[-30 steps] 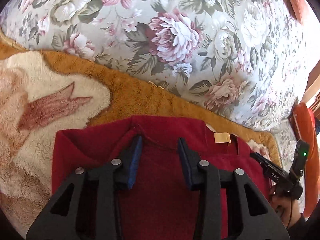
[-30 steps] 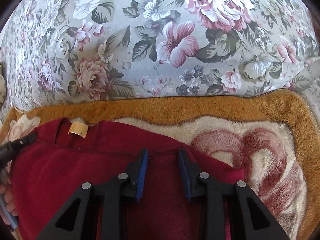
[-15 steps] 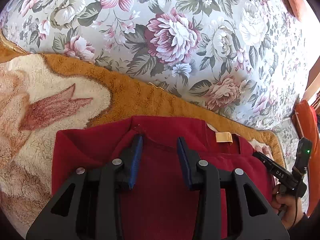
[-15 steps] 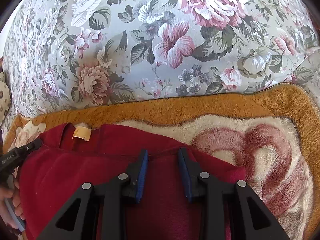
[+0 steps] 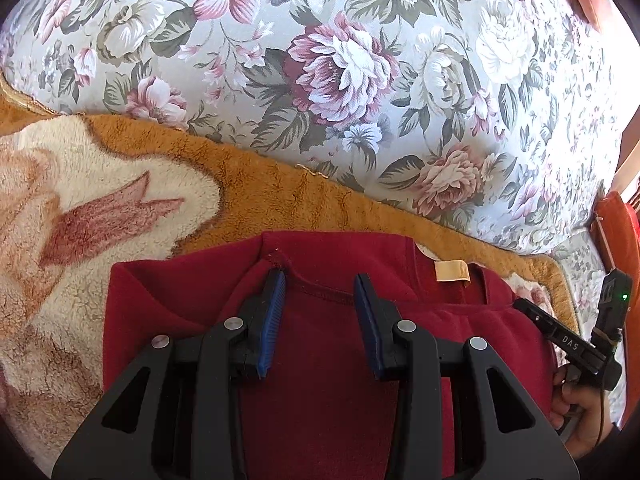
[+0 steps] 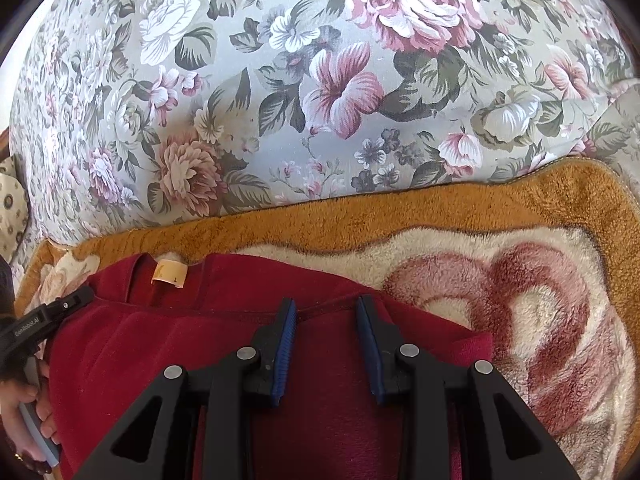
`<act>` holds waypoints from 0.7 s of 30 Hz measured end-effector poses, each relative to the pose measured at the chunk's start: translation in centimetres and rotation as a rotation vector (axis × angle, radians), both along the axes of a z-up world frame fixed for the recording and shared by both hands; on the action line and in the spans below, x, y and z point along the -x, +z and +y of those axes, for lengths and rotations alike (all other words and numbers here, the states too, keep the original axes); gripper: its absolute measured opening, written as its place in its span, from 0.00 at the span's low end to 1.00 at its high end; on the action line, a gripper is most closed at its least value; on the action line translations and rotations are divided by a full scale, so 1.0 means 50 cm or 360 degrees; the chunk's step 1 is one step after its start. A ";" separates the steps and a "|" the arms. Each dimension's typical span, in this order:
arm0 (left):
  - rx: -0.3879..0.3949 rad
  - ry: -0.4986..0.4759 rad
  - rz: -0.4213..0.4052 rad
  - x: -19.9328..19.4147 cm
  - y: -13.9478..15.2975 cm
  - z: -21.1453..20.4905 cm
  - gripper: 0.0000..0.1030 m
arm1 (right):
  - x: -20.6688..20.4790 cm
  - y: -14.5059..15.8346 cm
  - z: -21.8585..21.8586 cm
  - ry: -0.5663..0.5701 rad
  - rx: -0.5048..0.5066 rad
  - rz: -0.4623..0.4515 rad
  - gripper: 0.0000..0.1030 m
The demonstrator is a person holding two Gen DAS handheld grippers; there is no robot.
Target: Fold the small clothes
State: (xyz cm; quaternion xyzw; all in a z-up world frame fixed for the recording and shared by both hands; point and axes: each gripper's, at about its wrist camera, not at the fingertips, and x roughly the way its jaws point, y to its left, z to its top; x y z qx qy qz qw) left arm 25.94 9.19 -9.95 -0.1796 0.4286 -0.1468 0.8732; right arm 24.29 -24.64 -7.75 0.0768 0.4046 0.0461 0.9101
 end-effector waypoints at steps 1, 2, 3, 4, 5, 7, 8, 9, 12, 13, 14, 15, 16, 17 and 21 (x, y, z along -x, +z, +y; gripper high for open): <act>-0.0008 -0.0001 0.0003 -0.001 0.001 -0.001 0.35 | 0.000 0.000 0.001 -0.0001 0.0002 0.0001 0.30; -0.0034 -0.0004 0.0016 -0.004 0.003 -0.006 0.35 | 0.001 0.001 0.001 0.0000 0.0003 0.0005 0.31; -0.0065 -0.0011 0.0033 -0.007 0.007 -0.011 0.35 | -0.001 0.004 0.002 0.0005 -0.0003 0.0022 0.32; -0.0104 -0.0033 0.0054 -0.011 0.013 -0.019 0.35 | -0.005 0.015 0.005 0.0020 0.0020 0.0066 0.31; -0.0193 -0.0058 0.0103 -0.017 0.027 -0.030 0.35 | -0.003 0.030 0.009 0.0013 0.0062 0.0098 0.30; -0.0287 0.0002 0.0116 -0.003 0.064 -0.034 0.35 | 0.031 0.095 0.019 -0.0061 0.0127 0.0007 0.31; -0.0275 0.0049 0.0064 0.021 0.097 -0.029 0.35 | 0.065 0.138 0.024 -0.0080 0.0126 -0.0096 0.31; -0.0257 0.0073 0.0023 0.042 0.120 -0.025 0.35 | 0.105 0.177 0.030 -0.0084 0.0106 -0.0192 0.32; -0.0289 0.0140 -0.0078 0.132 0.180 -0.023 0.52 | 0.215 0.241 0.056 -0.0053 0.0099 -0.0341 0.33; -0.0302 0.0157 -0.0104 0.164 0.192 -0.021 0.55 | 0.267 0.253 0.070 -0.0047 0.0134 -0.0388 0.33; -0.0327 0.0186 -0.0133 0.207 0.206 -0.020 0.56 | 0.296 0.256 0.078 -0.0045 0.0152 -0.0411 0.33; -0.0346 0.0205 -0.0145 0.237 0.213 -0.021 0.56 | 0.335 0.256 0.089 -0.0038 0.0172 -0.0437 0.33; -0.0367 0.0220 -0.0151 0.270 0.217 -0.022 0.57 | 0.374 0.250 0.100 -0.0033 0.0192 -0.0455 0.33; -0.0405 0.0218 -0.0161 0.306 0.219 -0.024 0.57 | 0.414 0.239 0.110 -0.0032 0.0199 -0.0457 0.33; -0.0584 0.0243 -0.0177 0.396 0.203 -0.023 0.64 | 0.523 0.186 0.144 0.0007 0.0181 -0.0423 0.33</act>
